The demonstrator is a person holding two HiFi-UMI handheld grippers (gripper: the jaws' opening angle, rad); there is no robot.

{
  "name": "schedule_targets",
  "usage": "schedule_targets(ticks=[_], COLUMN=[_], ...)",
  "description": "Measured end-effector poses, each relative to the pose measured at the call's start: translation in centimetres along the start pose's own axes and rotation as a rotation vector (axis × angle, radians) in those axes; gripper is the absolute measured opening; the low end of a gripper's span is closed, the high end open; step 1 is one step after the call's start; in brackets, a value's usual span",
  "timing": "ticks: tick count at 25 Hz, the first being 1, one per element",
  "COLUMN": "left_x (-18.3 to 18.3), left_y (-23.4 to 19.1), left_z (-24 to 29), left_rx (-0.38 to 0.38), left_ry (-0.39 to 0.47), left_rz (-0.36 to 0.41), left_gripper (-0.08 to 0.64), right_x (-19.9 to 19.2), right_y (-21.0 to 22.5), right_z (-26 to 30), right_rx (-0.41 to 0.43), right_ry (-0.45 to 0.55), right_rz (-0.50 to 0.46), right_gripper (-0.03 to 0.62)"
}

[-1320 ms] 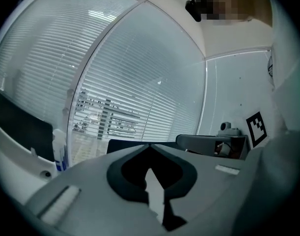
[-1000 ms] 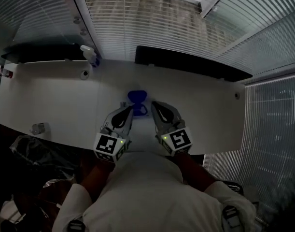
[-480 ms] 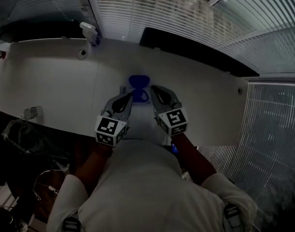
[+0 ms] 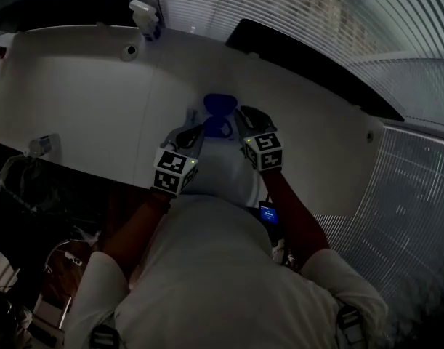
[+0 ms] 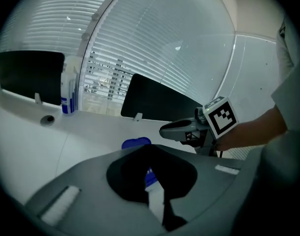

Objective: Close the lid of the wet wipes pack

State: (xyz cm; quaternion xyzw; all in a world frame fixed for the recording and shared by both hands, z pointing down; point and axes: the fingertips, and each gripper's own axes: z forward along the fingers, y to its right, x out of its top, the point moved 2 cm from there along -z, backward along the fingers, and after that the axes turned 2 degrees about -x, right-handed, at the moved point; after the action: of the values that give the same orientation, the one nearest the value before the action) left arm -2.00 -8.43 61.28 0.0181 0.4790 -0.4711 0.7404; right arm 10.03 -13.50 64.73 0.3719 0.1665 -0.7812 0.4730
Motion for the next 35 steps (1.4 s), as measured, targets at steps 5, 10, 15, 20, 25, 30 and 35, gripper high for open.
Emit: schedule_targets(ticks=[5, 10, 15, 20, 25, 30, 35], left_x=[-3.4, -6.5, -8.5, -9.6, -10.6, -11.8, -12.2], left_y=[-1.8, -3.2, -4.5, -5.1, -5.8, -6.0, -5.9], left_z=[1.5, 3.2, 4.5, 5.0, 5.2, 5.2, 5.5], left_rx=[0.021, 0.012, 0.034, 0.041, 0.059, 0.058, 0.054], left_ry=[-0.081, -0.17, -0.244, -0.273, -0.29, -0.314, -0.324], left_rz=[-0.021, -0.03, -0.032, -0.042, -0.044, -0.042, -0.03], left_gripper=[0.002, 0.002, 0.002, 0.002, 0.002, 0.002, 0.002], right_x=[-1.7, -2.7, -3.5, -3.7, -3.9, -3.3, -2.5], right_y=[0.7, 1.6, 2.5, 2.5, 2.4, 2.0, 0.9], right_z=[2.2, 4.4, 5.9, 6.6, 6.8, 5.6, 3.2], right_rx=[0.021, 0.055, 0.088, 0.125, 0.16, 0.186, 0.271], right_ry=[-0.069, -0.119, -0.165, -0.187, -0.199, -0.164, -0.126], right_rz=[0.014, 0.027, 0.032, 0.023, 0.044, 0.029, 0.052], right_gripper=[0.081, 0.108, 0.117, 0.118, 0.116, 0.065, 0.066])
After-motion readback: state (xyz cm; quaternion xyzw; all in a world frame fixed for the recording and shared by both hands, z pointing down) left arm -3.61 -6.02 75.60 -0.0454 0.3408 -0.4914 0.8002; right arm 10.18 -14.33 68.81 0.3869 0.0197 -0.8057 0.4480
